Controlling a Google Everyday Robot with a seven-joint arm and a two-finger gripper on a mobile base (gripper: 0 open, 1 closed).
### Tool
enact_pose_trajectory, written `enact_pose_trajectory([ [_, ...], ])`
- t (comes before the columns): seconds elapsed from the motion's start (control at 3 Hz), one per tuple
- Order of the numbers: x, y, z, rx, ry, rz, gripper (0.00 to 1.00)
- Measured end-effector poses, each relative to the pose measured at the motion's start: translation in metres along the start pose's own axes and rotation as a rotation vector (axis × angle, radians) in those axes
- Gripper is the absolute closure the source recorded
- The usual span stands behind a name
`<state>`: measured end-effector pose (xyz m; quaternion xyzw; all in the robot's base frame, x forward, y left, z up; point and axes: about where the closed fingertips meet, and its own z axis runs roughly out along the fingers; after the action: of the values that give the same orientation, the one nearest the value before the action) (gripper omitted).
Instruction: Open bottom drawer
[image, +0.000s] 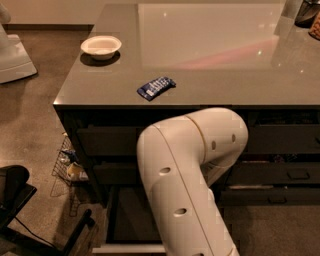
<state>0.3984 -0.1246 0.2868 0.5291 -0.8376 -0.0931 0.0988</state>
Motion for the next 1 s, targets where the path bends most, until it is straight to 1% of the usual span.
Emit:
enact_pose_trajectory([
  [0.33, 0.002, -0.038, 0.055, -0.012, -0.082, -0.037, 1.0],
  [0.67, 0.006, -0.052, 0.066, -0.015, -0.11, -0.046, 1.0],
  [1.0, 0.006, -0.052, 0.066, -0.015, -0.11, -0.046, 1.0],
])
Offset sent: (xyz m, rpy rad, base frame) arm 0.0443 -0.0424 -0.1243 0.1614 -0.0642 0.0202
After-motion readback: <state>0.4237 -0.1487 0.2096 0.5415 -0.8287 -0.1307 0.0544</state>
